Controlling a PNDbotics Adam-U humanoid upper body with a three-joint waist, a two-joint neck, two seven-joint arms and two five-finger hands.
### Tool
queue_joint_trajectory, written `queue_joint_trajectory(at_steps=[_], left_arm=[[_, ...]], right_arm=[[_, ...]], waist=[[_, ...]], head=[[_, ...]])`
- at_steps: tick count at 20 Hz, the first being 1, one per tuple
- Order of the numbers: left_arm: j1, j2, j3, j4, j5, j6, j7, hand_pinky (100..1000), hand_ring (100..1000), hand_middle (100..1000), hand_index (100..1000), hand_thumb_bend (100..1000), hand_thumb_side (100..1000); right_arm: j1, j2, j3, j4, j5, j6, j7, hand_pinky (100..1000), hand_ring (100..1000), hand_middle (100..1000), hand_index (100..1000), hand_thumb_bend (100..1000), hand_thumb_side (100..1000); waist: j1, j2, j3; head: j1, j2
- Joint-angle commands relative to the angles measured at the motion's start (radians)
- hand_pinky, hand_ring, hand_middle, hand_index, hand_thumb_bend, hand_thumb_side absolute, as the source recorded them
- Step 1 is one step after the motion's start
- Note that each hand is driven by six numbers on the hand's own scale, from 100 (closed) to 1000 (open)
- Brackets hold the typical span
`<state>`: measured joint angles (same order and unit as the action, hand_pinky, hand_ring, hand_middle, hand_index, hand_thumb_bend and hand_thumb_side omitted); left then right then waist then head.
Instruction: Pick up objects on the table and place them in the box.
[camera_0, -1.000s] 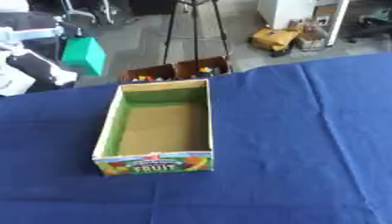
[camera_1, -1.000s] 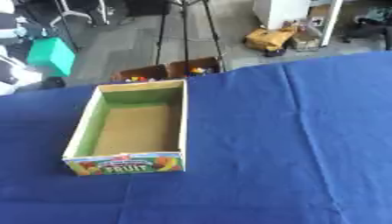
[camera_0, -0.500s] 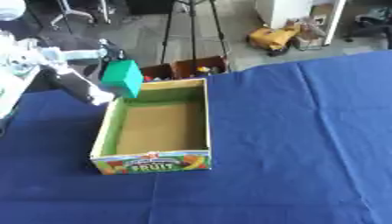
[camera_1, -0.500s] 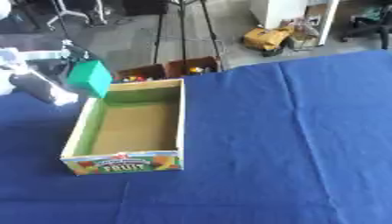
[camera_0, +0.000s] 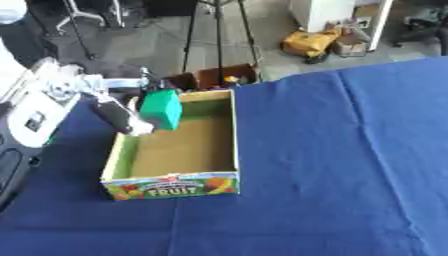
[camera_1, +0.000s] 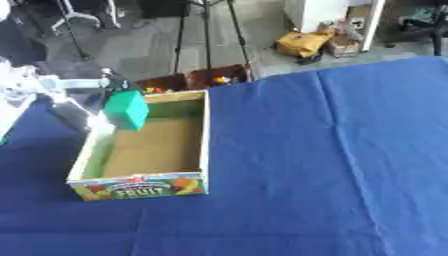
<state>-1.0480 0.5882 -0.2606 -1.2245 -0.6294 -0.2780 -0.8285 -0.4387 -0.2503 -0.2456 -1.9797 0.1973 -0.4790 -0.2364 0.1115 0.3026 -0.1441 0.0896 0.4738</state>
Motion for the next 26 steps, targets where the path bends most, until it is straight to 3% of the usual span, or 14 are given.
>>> queue_joint_trajectory(at_steps=[1, 14, 17, 19, 21, 22, 23, 26], left_arm=[[-0.024, -0.008, -0.003, 0.026, -0.028, -0.034, -0.026, 340, 495, 524, 665, 100, 371], [-0.020, -0.066, -0.013, 0.139, -0.109, -0.065, -0.049, 415, 580, 604, 725, 100, 412], [-0.019, -0.075, -0.012, 0.152, -0.125, -0.076, -0.066, 433, 630, 683, 803, 100, 431], [-0.019, -0.080, -0.012, 0.157, -0.138, -0.082, -0.075, 466, 686, 778, 908, 100, 484], [-0.020, -0.082, -0.016, 0.159, -0.162, -0.088, -0.078, 523, 746, 875, 1000, 100, 527], [-0.021, -0.082, -0.018, 0.156, -0.179, -0.094, -0.078, 543, 760, 891, 1000, 100, 529], [-0.023, -0.082, -0.018, 0.152, -0.198, -0.100, -0.078, 675, 845, 951, 1000, 100, 545], [-0.026, -0.083, -0.017, 0.132, -0.257, -0.115, -0.078, 768, 903, 1000, 1000, 140, 589]], right_arm=[[-0.006, -0.007, 0.002, -0.020, -0.010, 0.000, 0.006, 722, 718, 500, 730, 100, 698], [-0.015, -0.003, 0.003, -0.020, -0.018, -0.002, 0.011, 724, 719, 499, 730, 100, 699], [-0.017, -0.002, 0.004, -0.020, -0.019, -0.003, 0.012, 724, 718, 499, 730, 100, 699], [-0.018, -0.001, 0.004, -0.020, -0.020, -0.003, 0.012, 724, 718, 499, 730, 100, 697], [-0.018, 0.000, 0.005, -0.020, -0.020, -0.003, 0.013, 724, 718, 499, 729, 100, 696], [-0.018, 0.000, 0.005, -0.020, -0.020, -0.003, 0.012, 724, 718, 499, 729, 100, 696], [-0.018, 0.000, 0.005, -0.020, -0.020, -0.003, 0.013, 724, 718, 499, 729, 100, 695], [-0.016, 0.001, 0.006, -0.020, -0.021, -0.003, 0.014, 724, 718, 499, 729, 100, 693]], waist=[[-0.004, -0.016, -0.002], [-0.005, -0.004, -0.016], [-0.006, -0.003, -0.019], [-0.006, -0.003, -0.021], [-0.005, -0.003, -0.022], [-0.005, -0.004, -0.022], [-0.004, -0.005, -0.022], [-0.003, -0.007, -0.023]], head=[[0.006, -0.007], [0.012, -0.017], [0.013, -0.018], [0.013, -0.019], [0.011, -0.020], [0.011, -0.020], [0.009, -0.019], [0.008, -0.017]])
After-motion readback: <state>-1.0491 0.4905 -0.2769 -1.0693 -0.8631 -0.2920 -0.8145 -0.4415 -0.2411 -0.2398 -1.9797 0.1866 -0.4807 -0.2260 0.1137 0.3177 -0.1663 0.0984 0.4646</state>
